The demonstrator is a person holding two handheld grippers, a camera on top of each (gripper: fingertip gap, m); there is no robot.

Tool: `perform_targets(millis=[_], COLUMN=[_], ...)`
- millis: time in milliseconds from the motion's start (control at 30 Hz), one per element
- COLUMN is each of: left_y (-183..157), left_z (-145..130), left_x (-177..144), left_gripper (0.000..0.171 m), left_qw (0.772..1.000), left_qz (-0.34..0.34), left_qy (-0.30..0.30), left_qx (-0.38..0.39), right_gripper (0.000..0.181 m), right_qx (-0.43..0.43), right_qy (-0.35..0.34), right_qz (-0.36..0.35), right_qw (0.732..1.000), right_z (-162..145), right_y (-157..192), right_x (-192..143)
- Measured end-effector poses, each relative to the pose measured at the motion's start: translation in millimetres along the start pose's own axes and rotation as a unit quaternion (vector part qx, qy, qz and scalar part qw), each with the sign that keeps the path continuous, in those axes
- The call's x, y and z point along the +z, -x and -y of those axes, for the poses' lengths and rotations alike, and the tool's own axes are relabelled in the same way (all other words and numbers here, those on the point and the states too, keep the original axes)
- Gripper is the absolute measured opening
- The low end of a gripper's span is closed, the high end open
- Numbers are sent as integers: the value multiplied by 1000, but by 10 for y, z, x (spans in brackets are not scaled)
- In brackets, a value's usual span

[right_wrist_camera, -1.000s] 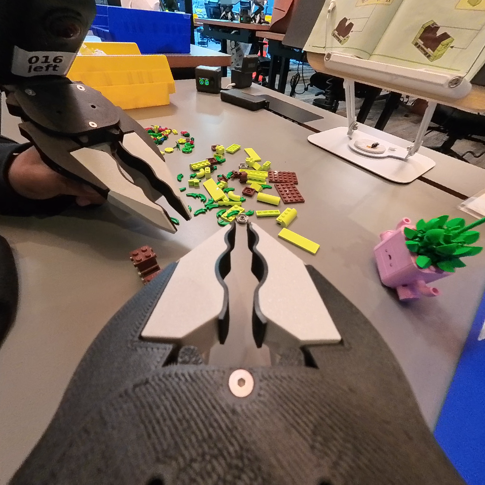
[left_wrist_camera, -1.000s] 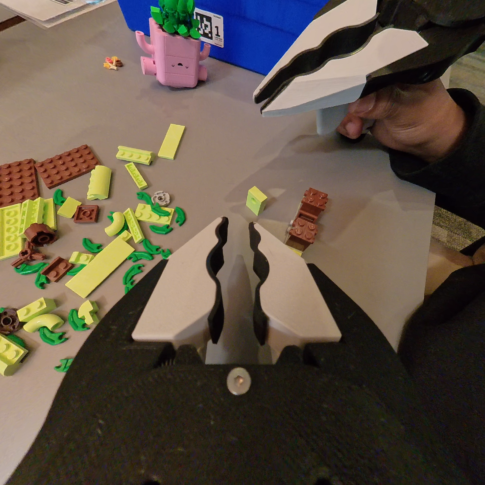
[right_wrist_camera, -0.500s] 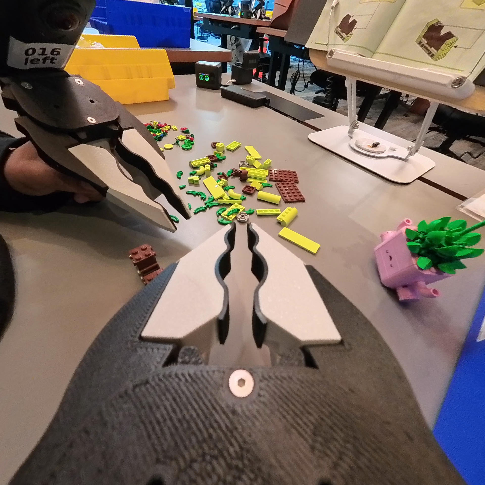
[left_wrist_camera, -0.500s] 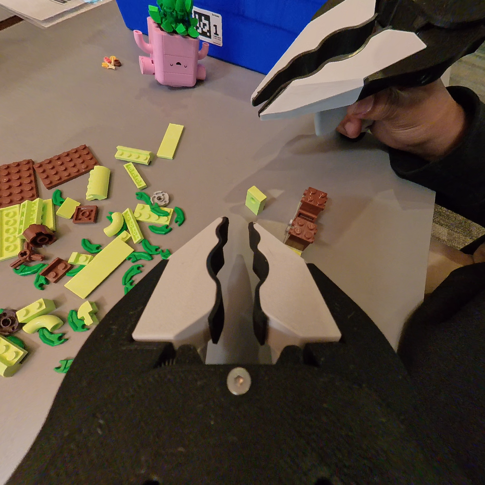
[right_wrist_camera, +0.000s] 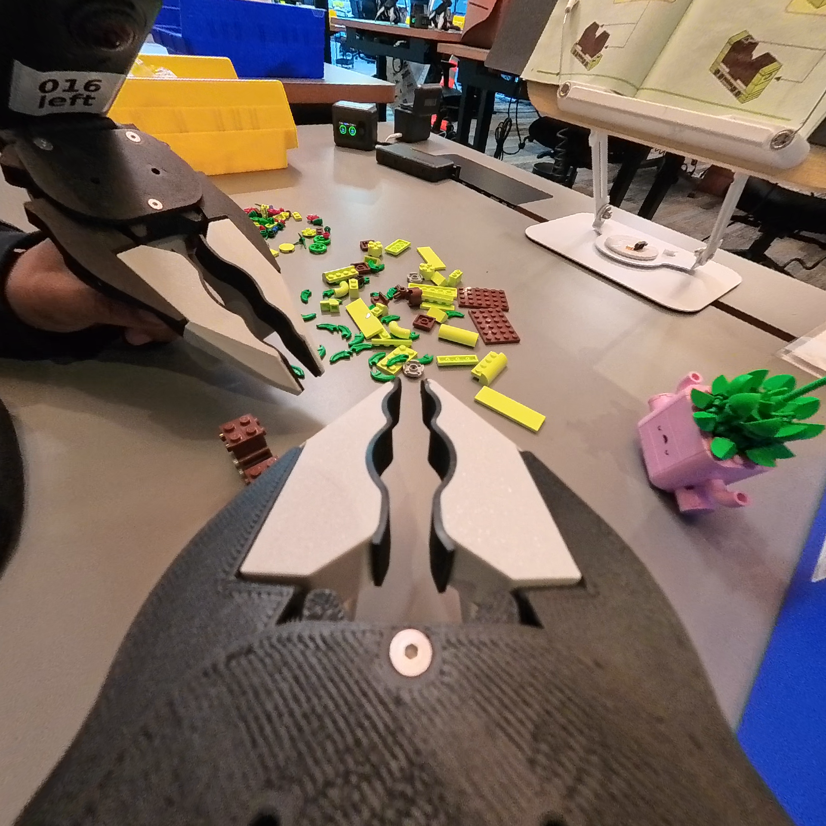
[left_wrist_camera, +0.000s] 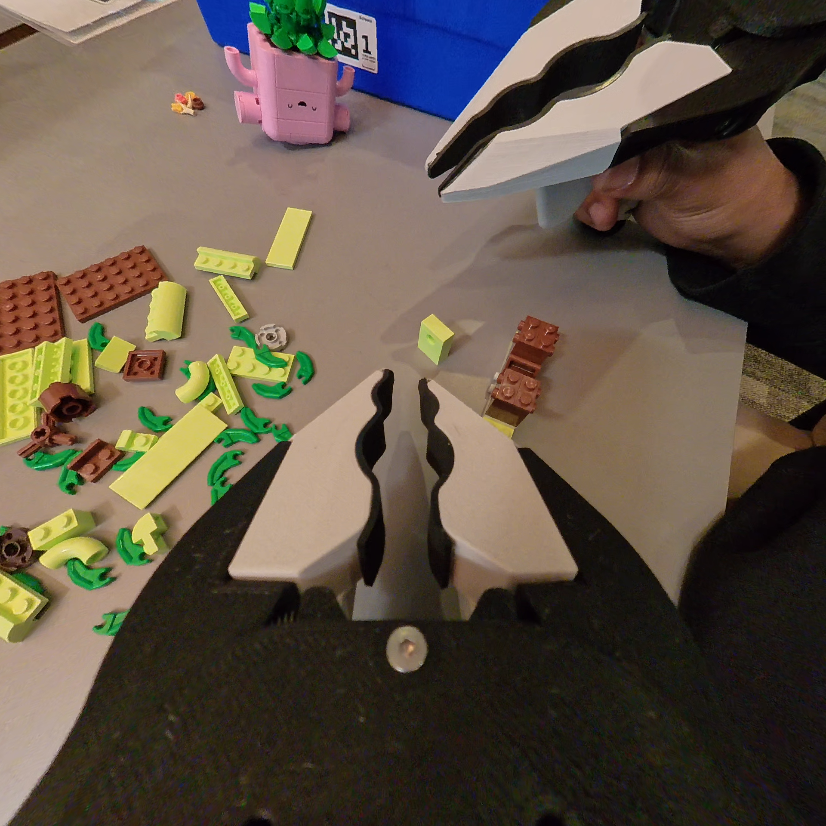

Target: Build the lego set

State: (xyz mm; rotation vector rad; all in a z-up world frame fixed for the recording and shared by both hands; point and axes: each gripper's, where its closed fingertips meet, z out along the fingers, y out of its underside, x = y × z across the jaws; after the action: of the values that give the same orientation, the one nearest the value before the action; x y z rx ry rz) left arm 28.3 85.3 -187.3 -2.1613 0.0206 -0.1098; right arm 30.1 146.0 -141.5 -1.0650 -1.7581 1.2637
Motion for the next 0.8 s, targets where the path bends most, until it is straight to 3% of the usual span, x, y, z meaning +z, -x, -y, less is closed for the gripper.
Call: perform_targets(millis=[533,600,667,800], left_y=[70,474,865,1279], left_z=[40,53,46,-150], left_x=[-74,-249,-445,-592], left_gripper=[13,13,15,29], left_qw=[1000,991,982,976], left_qz=[13,116,186,210], left_qy=[-21,-28,-19,5], left_qx=[10,53,42,-65], right_gripper=[7,6,6,6], right_qx=[-2,-2,-4,-7], right_qy=[0,-4,-8,-7], right_qz=[-1,-1,-2,0], right_qw=[1000,1000,1000,1000], right_z=[1,8,19,16], right_y=[4,4,8,19], right_x=[-4,-11,-20,-18])
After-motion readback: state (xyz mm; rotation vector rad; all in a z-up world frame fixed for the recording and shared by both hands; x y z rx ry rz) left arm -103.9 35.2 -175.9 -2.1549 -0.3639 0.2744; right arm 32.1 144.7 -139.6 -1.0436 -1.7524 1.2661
